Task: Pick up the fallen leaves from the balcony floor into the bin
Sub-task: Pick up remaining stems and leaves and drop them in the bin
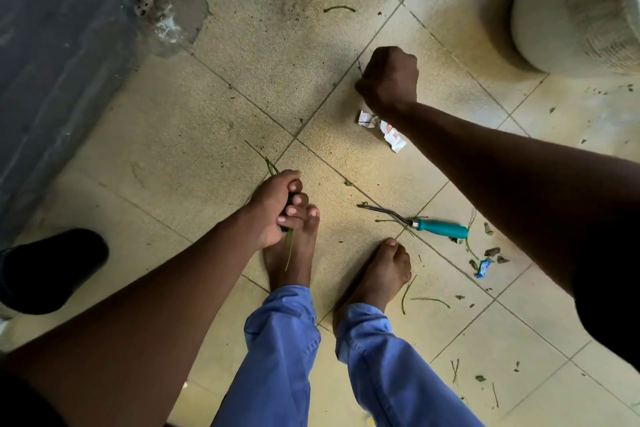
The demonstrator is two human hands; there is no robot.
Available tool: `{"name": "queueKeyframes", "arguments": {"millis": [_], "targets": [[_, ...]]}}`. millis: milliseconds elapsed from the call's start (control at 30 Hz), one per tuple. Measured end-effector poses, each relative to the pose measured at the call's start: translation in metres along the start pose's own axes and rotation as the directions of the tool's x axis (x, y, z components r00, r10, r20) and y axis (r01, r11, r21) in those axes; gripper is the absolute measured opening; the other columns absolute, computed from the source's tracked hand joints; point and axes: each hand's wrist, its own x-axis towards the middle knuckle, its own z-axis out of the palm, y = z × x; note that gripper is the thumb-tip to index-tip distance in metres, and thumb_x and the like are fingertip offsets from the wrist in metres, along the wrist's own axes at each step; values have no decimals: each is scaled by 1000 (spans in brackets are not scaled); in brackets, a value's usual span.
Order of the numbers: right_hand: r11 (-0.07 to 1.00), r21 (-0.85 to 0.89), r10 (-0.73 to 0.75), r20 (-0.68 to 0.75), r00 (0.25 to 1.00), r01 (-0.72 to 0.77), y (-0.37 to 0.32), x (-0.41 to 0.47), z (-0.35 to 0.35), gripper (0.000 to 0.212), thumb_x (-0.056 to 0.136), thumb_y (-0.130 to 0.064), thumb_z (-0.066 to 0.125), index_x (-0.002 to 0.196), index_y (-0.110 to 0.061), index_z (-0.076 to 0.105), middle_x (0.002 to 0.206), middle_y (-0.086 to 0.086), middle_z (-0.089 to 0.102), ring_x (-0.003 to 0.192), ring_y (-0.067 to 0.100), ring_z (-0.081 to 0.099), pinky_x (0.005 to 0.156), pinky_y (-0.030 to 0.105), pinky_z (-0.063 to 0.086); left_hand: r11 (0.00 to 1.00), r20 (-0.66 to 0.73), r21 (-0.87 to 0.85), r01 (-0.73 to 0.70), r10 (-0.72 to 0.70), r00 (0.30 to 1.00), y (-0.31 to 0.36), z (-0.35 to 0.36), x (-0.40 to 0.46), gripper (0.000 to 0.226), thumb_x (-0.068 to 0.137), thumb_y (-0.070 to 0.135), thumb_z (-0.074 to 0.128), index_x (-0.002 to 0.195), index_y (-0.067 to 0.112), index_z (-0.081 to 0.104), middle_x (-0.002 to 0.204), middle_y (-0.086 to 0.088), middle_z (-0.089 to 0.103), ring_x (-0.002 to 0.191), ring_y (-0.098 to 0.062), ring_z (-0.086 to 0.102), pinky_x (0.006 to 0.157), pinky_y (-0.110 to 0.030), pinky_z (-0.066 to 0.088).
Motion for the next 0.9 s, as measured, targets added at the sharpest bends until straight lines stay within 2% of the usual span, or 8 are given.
{"name": "queueKeyframes", "arguments": {"millis": [133, 267, 333, 400, 533, 667, 767, 900], "targets": [[856, 489, 44, 258, 965, -169, -42, -57, -40, 12, 77, 8, 74, 73, -2, 68, 65, 9, 71, 60, 18, 71, 55, 29, 57, 995, 7, -75, -72, 72, 997, 19, 20, -24, 45, 106, 35, 41, 63, 24, 37, 54, 3, 35, 37, -7, 24, 29, -17, 14], [730, 633, -12, 388, 921, -257, -75, -125, -66, 18, 76, 16, 70, 68, 0, 66, 65, 17, 69, 58, 24, 68, 60, 43, 62, 972, 5, -175, -155, 159, 987, 37, 45, -43, 41, 106, 38, 40, 68, 23, 41, 60, 2, 36, 43, -9, 28, 33, -19, 18], [776, 589, 12, 343, 939, -225, -81, -153, -70, 16, 69, 6, 72, 64, -8, 65, 60, 8, 69, 56, 23, 69, 60, 47, 62, 963, 35, -198, -182, 193, 981, 43, 61, -53, 45, 105, 40, 41, 65, 22, 46, 59, 1, 39, 49, -13, 34, 41, -23, 26], [890, 445, 0, 212, 977, -97, -81, -172, -70, 12, 64, -6, 72, 63, -15, 63, 59, -1, 67, 57, 15, 65, 57, 36, 55, 955, 63, -242, -170, 190, 980, 47, 77, -64, 52, 106, 40, 42, 57, 20, 43, 50, 1, 41, 48, -15, 44, 50, -26, 35], [978, 183, -97, -5, 995, 96, -83, -186, -75, 6, 72, -13, 68, 71, -16, 62, 64, -2, 61, 61, 20, 56, 55, 37, 42, 950, 90, -257, -176, 204, 975, 48, 98, -84, 47, 106, 39, 42, 65, 18, 36, 44, 2, 41, 38, -13, 47, 44, -16, 40], [973, 9, -228, -80, 970, 230, -74, -189, -71, 8, 83, -14, 65, 82, -14, 73, 82, 3, 56, 74, 24, 53, 58, 36, 41, 950, 54, -256, -176, 196, 979, 44, 102, -90, 48, 104, 42, 45, 63, 17, 40, 47, 1, 48, 40, -15, 53, 46, -14, 43], [957, -31, -290, -127, 949, 288, -65, -186, -68, 15, 82, -20, 65, 89, -17, 78, 87, 1, 46, 81, 21, 45, 59, 34, 32, 957, 17, -236, -171, 179, 984, 42, 101, -87, 50, 104, 44, 45, 61, 18, 42, 51, 0, 49, 45, -17, 55, 55, -23, 42], [869, -187, -474, -48, 879, 459, -57, -185, -66, 9, 77, -15, 69, 83, -10, 73, 83, 5, 51, 79, 24, 46, 57, 32, 30, 946, -18, -298, -123, 123, 992, 39, 95, -77, 53, 102, 42, 45, 54, 20, 42, 60, 0, 51, 59, -19, 55, 69, -30, 41]]}}
